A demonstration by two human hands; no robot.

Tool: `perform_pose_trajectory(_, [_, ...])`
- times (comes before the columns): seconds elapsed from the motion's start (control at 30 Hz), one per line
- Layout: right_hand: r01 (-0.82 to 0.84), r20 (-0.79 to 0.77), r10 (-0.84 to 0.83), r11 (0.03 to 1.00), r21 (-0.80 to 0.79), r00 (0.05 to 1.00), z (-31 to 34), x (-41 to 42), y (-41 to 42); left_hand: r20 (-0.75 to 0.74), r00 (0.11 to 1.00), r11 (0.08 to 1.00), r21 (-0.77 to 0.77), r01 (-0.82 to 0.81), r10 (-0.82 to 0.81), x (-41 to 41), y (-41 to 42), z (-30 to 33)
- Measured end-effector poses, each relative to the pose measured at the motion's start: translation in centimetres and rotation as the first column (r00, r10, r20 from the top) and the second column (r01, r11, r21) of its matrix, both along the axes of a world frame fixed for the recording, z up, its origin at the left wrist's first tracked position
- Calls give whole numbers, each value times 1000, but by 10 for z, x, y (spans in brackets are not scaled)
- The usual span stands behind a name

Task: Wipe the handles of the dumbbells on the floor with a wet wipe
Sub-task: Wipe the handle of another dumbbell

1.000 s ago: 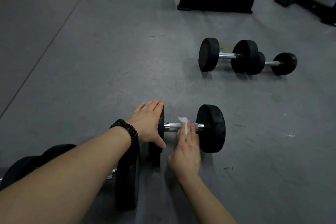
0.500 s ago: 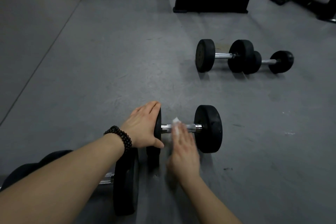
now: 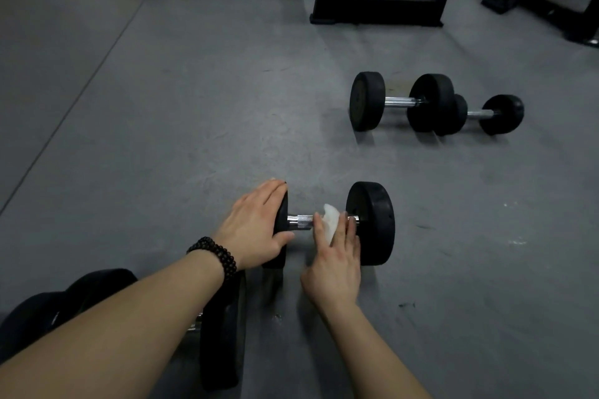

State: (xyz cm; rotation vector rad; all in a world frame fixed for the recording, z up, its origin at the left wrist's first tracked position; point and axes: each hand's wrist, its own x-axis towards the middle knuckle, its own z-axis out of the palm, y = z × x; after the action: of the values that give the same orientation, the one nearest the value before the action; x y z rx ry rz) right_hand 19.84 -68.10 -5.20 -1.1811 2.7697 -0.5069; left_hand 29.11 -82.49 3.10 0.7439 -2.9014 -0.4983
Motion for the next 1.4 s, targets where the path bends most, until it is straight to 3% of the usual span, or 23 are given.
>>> perform_pose_trajectory(0.1, [-52, 39, 53, 999, -15, 998, 0, 1, -3, -12, 1000, 1000, 15, -7, 7, -1, -1, -5])
perform_pose_trajectory(0.23, [-310, -55, 308, 950, -36, 950, -3, 6, -10, -19, 1000, 999, 34, -2, 3, -1, -4, -9])
perform_pose_trajectory(0.4, [-39, -83, 40, 999, 17, 996, -7, -20, 3, -14, 1000, 1000, 17, 25, -24, -2, -9, -10])
perform_pose_trajectory(0.5, [-181, -29, 180, 983, -20, 983, -3, 8, -14, -17, 1000, 1000, 22, 19, -18, -2, -9, -12])
perform_pose_trajectory(0.57, [-297, -95, 295, 955, -7, 951, -5, 15, -19, -14, 1000, 1000, 25, 15, -15, -3, -10, -13])
perform_pose_trajectory(0.73, [-5, -55, 5, 1000, -5, 998, -2, -20, -5, -18, 1000, 1000, 18, 24, -23, -5, -13, -13])
perform_pose_trajectory(0.8, [-114, 29, 117, 990, -81, 993, 3, -2, -15, -20, 1000, 999, 28, 18, -18, -6, -14, -14])
perform_pose_trajectory(0.9, [-315, -47, 313, 947, -63, 949, 2, 15, -22, -12, 1000, 999, 44, 17, -16, -6, -16, -14])
perform_pose_trajectory(1.07, [-26, -77, 28, 999, 34, 997, -2, -18, -5, -5, 1000, 999, 23, 26, -26, -8, -18, -12])
perform_pose_trajectory(1.23, [-262, -90, 260, 965, -13, 961, -4, 8, -21, 2, 1000, 999, 46, 24, -24, -8, -19, -11])
perform_pose_trajectory(1.33, [-62, -97, 63, 998, 14, 993, -6, -19, -1, 12, 999, 999, 37, 33, -33, -9, -19, -10])
perform_pose_trajectory(1.4, [-25, -39, 25, 1000, -4, 999, -4, -12, -4, 5, 1000, 999, 44, 26, -26, -9, -18, -10])
